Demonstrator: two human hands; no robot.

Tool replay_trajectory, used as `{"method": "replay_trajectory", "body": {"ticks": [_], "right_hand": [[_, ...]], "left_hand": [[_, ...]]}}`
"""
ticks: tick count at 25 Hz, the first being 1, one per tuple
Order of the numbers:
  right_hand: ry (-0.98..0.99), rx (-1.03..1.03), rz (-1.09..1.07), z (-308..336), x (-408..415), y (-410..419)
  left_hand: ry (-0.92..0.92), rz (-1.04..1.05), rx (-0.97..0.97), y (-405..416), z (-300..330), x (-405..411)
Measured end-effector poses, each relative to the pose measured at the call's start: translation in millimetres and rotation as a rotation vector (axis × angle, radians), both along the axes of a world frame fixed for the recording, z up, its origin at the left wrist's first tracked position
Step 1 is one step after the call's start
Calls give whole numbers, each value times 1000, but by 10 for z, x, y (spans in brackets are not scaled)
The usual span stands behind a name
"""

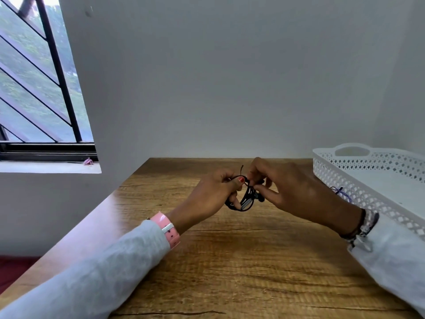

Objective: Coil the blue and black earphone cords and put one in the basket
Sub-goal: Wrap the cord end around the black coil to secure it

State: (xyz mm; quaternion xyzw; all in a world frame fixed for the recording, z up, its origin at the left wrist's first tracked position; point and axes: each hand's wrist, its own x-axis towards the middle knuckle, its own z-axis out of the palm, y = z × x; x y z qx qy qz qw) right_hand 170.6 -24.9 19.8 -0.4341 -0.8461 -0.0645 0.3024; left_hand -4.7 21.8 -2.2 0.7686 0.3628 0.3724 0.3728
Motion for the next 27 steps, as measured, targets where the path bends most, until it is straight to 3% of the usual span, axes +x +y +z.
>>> {"method": "replay_trajectory", "body": {"ticks": [7,11,13,17,20,27], "right_hand": [[-222,283,-102,-154,-34,96],[-225,338,-126,-197,-109,75],[-93,314,-107,-191,-116,106],[452,81,-81,-174,-132,136],[744,-23,-47,-133,-146,96],[978,-123,19,-68,-137,49]], "left_hand": [[28,-6,-50,19,-65,29],[-95,-3,-139,7,-82,56],[-190,-40,-183,-15,-55,53],[-390,-129,-249,-9,-41,42],[-500,-164,-295,15,-12,21],[-514,-212,-362,-14,-8,15]]}}
